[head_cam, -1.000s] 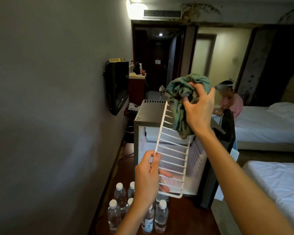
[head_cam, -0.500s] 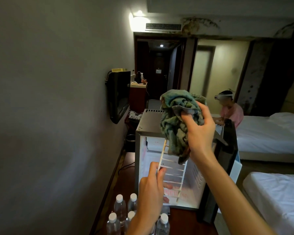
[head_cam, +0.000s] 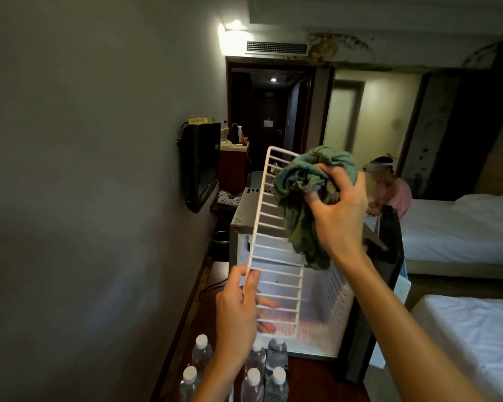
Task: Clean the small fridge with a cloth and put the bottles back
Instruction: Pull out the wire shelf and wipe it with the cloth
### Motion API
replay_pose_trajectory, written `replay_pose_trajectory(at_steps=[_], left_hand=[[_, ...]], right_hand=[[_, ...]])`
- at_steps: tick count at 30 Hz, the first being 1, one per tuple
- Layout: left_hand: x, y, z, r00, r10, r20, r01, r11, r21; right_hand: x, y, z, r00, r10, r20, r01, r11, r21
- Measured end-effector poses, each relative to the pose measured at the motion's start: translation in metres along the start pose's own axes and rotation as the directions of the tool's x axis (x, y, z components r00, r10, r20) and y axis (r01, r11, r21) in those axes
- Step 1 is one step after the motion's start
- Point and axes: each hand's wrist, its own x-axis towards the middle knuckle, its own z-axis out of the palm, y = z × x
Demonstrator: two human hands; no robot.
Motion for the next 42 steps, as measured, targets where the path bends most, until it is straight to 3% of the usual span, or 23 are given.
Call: replay_pose_trajectory(at_steps=[6,9,13,16,21,24,27,30,33,35,38,40,42], left_hand=[[0.007,0.009,-0.001,0.999,0.028,0.028,-0.027,0.998,-0.052],[0.017,0.013,-0.002,0.999,0.051,0.007,-0.051,0.996,-0.070],[0.033,0.021,-0.009,0.997,0.063,-0.034,-0.067,0.991,-0.112],[0.035,0.022,-0.014,0.995,0.100,-0.020,-0.102,0.990,-0.094],[0.027,0.023,-0.020,0.988,0.155,0.006,-0.154,0.987,-0.043],[0.040,0.026,-0.030,0.982,0.187,-0.031,-0.188,0.982,-0.013],[0.045,0.027,-0.037,0.983,0.179,-0.050,-0.180,0.984,-0.011],[0.034,0.025,-0.033,0.986,0.168,-0.009,-0.168,0.985,-0.048],[0.024,0.024,-0.034,0.983,0.182,0.020,-0.181,0.983,-0.025],[0.022,0.028,-0.039,0.980,0.201,0.015,-0.201,0.980,-0.007],[0.027,0.031,-0.047,0.982,0.187,-0.026,-0.187,0.982,-0.020],[0.029,0.031,-0.051,0.985,0.163,-0.057,-0.165,0.986,-0.026],[0.024,0.028,-0.050,0.988,0.147,-0.056,-0.149,0.988,-0.030]], right_hand=[[0.037,0.009,0.009,0.997,0.043,0.067,-0.033,0.989,-0.145],[0.049,0.013,0.012,0.970,0.111,0.218,-0.071,0.981,-0.183],[0.006,0.004,0.017,0.907,0.021,0.421,0.018,0.996,-0.090],[0.027,0.000,0.027,0.967,-0.024,0.255,0.043,0.996,-0.072],[0.084,0.004,0.024,0.991,0.103,0.081,-0.100,0.994,-0.041],[0.059,-0.008,0.020,0.970,0.020,0.243,-0.011,0.999,-0.039],[0.010,-0.016,0.024,0.890,-0.127,0.437,0.172,0.983,-0.065],[0.028,-0.027,0.034,0.945,-0.206,0.254,0.243,0.962,-0.124],[0.078,-0.026,0.038,0.994,-0.097,0.057,0.106,0.978,-0.181],[0.087,-0.022,0.034,0.997,-0.072,0.019,0.074,0.985,-0.155],[0.040,-0.028,0.037,0.963,-0.182,0.201,0.192,0.981,-0.034],[-0.006,-0.036,0.043,0.882,-0.295,0.367,0.314,0.949,0.009],[-0.012,-0.040,0.050,0.859,-0.371,0.353,0.413,0.909,-0.049]])
